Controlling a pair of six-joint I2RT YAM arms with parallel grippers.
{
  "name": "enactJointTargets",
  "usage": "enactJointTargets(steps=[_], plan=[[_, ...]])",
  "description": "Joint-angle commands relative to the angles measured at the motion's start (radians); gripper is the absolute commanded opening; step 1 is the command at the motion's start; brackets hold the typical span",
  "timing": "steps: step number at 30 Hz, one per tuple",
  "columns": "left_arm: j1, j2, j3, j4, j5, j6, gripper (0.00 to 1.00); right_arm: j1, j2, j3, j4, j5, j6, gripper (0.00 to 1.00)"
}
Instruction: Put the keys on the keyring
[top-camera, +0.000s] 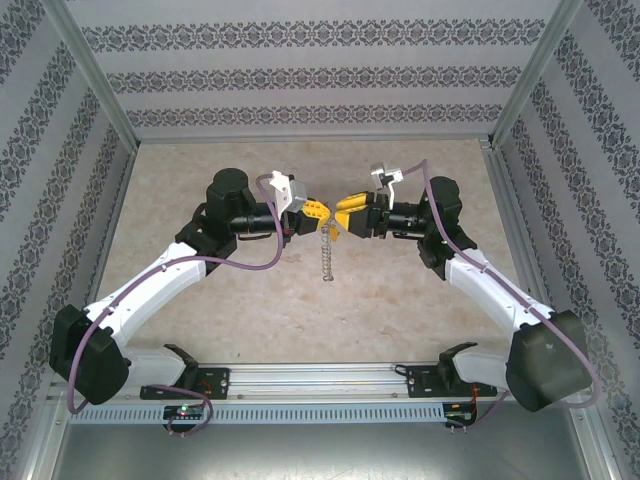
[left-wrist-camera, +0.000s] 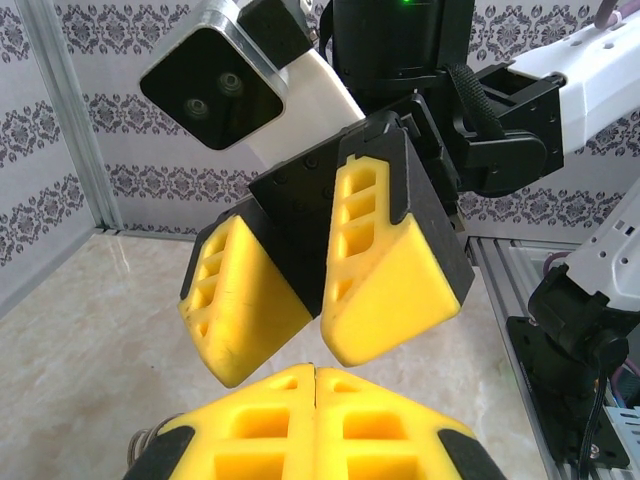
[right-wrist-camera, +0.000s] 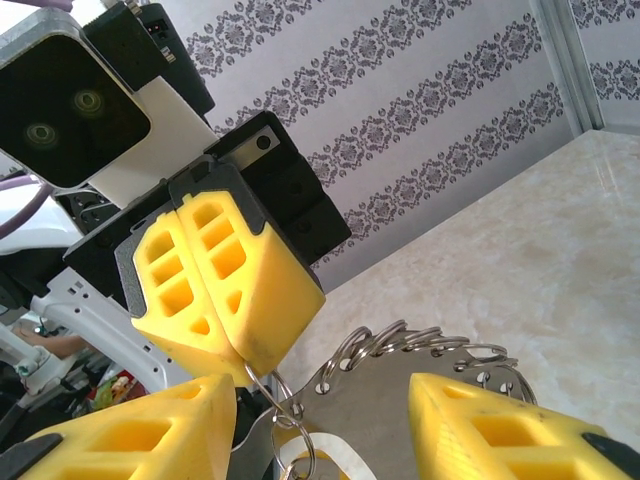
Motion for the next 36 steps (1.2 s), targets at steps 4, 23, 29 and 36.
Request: enactJointTargets(steps=[4, 23, 29, 36], plan=[[-0.011, -0.014, 0.018, 0.080, 0.016, -0.010, 0.00, 0.020, 0.023, 0.041, 0.058, -0.041, -0.015, 0.44], [-0.013, -0.010, 0.052, 0.006, -0.081, -0.025, 0.00, 0.019, 0.060, 0.113, -0.043, -0.051, -0.047, 0.00], [-0.005, -0.076, 0.058, -0.089, -0.255, 0.006, 0.17, 0.016, 0.109, 0.341, -0.571, -0.023, -0.361, 0.00], [0.020, -0.185, 0.014, -0.156, -0.418, 0.015, 0.47, 0.016, 0.272, 0.700, -1.181, 0.100, -0.736, 0.00]])
